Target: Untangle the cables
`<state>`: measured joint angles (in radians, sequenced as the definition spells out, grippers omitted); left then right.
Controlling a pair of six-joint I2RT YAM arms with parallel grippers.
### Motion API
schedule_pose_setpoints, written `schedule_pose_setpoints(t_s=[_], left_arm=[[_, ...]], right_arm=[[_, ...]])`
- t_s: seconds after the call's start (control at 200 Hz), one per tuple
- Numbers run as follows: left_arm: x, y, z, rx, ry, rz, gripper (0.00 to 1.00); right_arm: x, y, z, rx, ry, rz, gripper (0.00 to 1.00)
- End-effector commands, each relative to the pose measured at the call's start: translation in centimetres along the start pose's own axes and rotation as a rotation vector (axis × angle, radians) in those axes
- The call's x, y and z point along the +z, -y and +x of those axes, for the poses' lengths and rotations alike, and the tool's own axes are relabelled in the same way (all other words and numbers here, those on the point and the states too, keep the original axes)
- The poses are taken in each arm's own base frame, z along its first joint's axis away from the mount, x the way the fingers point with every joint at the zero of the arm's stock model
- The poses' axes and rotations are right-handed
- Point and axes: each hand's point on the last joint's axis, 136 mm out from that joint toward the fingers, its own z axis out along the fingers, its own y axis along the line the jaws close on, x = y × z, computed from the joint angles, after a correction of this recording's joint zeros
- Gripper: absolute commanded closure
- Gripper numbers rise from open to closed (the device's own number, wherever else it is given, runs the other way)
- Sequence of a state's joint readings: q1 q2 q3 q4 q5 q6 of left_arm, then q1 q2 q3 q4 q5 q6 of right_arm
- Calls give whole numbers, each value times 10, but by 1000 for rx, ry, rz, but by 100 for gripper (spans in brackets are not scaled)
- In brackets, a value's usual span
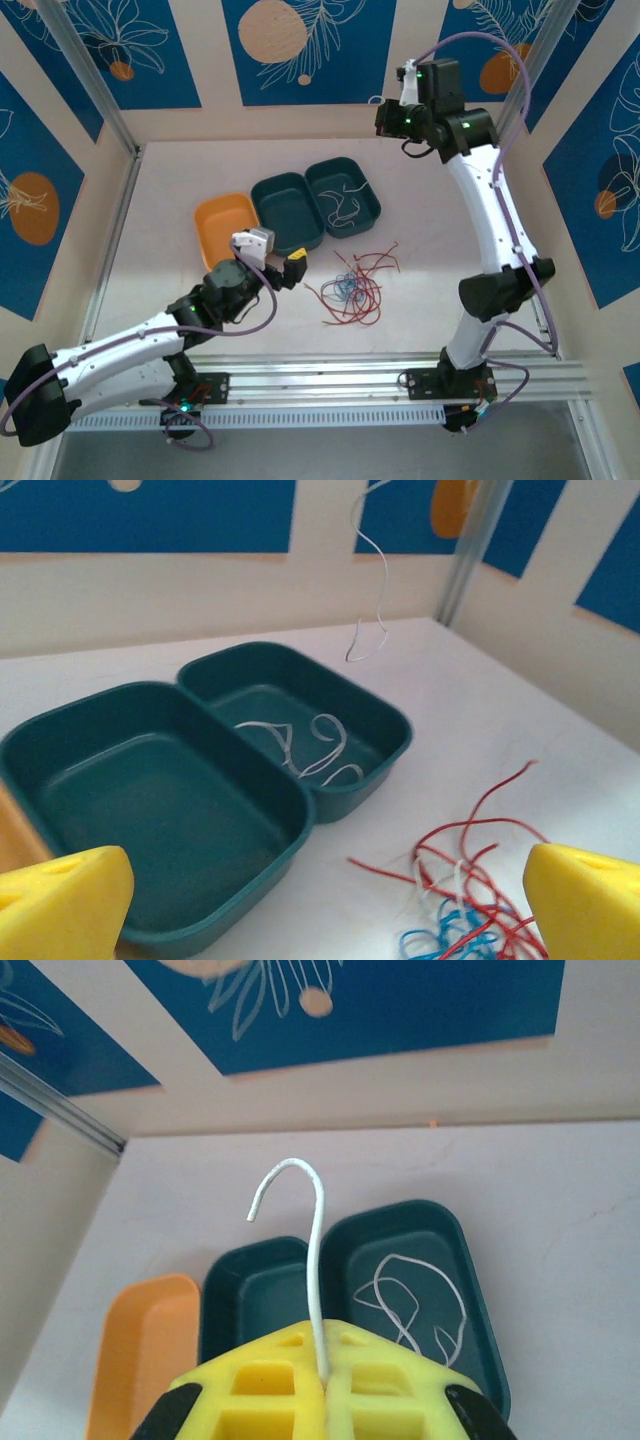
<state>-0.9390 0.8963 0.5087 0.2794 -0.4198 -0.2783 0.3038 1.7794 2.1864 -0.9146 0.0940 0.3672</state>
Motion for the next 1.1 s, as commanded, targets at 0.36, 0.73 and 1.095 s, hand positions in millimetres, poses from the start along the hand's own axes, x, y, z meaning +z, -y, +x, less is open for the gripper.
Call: schedule_pose_setpoints(t_s=[0.36, 0.73, 1.095], left_arm=[[-21, -34, -7, 33, -18, -167, 0], [-22, -36, -7, 32, -18, -176, 0], [-21, -37, -1, 27, -36, -180, 0]], right_arm=[[93, 7, 44, -159, -204, 85, 100], [156, 24, 99, -208, -382, 153, 100], [201, 44, 170, -189, -579, 190, 99]])
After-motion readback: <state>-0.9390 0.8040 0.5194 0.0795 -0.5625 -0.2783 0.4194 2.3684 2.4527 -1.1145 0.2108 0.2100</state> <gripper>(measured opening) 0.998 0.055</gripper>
